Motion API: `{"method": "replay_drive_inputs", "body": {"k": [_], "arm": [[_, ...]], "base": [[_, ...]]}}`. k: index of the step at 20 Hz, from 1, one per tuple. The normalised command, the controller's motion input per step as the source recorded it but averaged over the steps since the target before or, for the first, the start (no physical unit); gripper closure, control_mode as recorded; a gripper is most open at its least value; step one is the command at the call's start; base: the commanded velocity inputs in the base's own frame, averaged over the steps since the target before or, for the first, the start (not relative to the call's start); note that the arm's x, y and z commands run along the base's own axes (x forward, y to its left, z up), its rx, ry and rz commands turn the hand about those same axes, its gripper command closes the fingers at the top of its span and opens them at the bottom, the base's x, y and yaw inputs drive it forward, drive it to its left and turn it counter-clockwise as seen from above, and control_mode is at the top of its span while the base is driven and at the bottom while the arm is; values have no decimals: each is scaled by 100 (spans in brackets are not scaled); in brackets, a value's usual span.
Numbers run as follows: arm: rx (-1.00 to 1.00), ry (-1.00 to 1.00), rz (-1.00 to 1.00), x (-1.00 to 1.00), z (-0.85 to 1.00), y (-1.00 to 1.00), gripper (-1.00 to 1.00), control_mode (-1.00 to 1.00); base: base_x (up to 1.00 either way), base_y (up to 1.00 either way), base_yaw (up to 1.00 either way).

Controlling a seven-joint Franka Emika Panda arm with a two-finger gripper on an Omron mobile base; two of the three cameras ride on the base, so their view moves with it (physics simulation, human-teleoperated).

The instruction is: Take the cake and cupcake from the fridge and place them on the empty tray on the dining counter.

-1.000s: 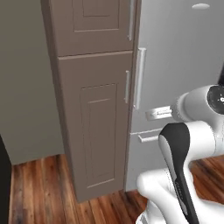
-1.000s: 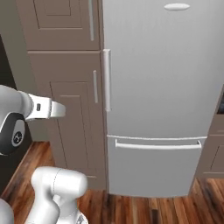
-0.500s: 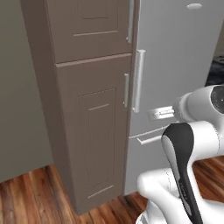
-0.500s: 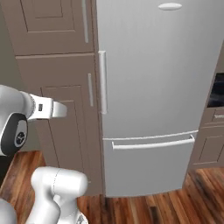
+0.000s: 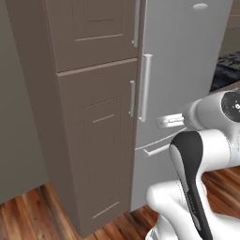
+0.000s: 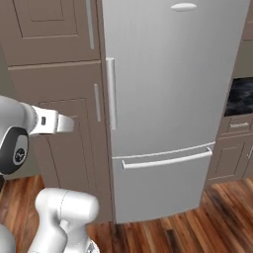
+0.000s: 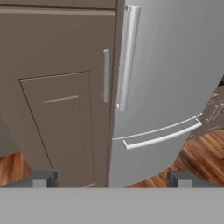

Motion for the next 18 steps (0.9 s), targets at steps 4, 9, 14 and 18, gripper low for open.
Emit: {"method": "replay_drive_inputs", "body": {"k": [4, 9, 14, 18], "arm": [[0, 0, 0, 0, 0, 0, -100, 100], [0, 0, 0, 0, 0, 0, -100, 100], [0, 0, 0, 0, 0, 0, -100, 100], [0, 0, 0, 0, 0, 0, -100, 100]], "base": [[0, -9, -15], [24, 7, -4], [45, -10, 0], [41, -3, -5]]}}
